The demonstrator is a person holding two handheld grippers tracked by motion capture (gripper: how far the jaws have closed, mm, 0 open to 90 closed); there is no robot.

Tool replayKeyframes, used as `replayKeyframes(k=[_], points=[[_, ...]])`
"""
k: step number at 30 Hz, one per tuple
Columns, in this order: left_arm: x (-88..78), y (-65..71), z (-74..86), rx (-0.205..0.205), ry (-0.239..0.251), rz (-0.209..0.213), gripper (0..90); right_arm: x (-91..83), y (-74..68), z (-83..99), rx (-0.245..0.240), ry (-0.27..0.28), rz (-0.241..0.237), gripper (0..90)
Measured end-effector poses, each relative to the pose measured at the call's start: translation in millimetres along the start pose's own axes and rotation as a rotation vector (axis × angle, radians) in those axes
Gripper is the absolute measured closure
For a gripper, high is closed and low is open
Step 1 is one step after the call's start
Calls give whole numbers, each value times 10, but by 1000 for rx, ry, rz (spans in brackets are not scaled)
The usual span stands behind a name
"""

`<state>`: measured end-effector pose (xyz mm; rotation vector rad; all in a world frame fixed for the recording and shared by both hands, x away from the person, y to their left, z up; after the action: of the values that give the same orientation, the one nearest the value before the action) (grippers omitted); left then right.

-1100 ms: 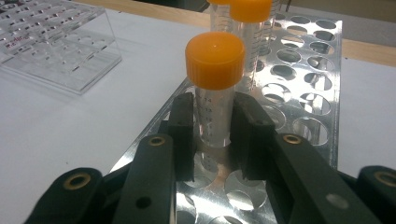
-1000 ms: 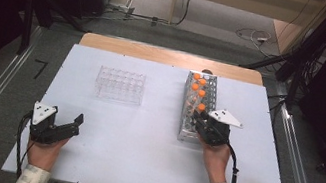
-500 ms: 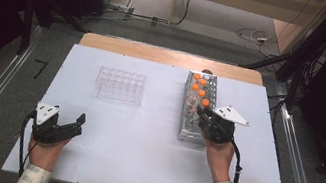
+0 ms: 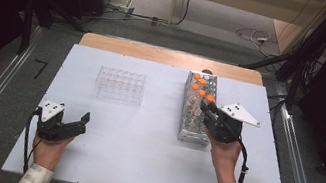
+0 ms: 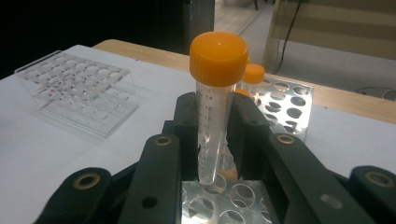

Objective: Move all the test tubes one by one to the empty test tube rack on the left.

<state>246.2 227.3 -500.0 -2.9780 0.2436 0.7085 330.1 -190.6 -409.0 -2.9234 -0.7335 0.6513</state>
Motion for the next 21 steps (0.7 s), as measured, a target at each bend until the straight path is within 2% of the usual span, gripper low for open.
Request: replayKeyframes(k=[7,14,16,18,21], points=[[27,51,-42,33,-2,0,93,43,-172,-4,-31,-8,-32,721],[53,61,-107,19,-2,25,92,163,-392,8,-53,-24,-78,721],[71,86,-140,17,5,33,93,210,-461,11,-64,-33,-87,721],[108,151,-193,40,1,45,93,258,-524,16,-74,-40,-98,721],[160,214,-239,45,1,54,93,328,-600,29,-77,-50,-110,722]])
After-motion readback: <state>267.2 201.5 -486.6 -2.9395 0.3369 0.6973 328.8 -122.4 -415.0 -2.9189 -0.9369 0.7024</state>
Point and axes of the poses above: each handheld gripper's, and its own axes: x roughly forward along the jaws, z roughly out of its underside, y roughly to its right, the point moved 2 cm from there along x, roughly forward along the jaws, and after that the axes turned 10 degrees about x, right-handed, at the moved point
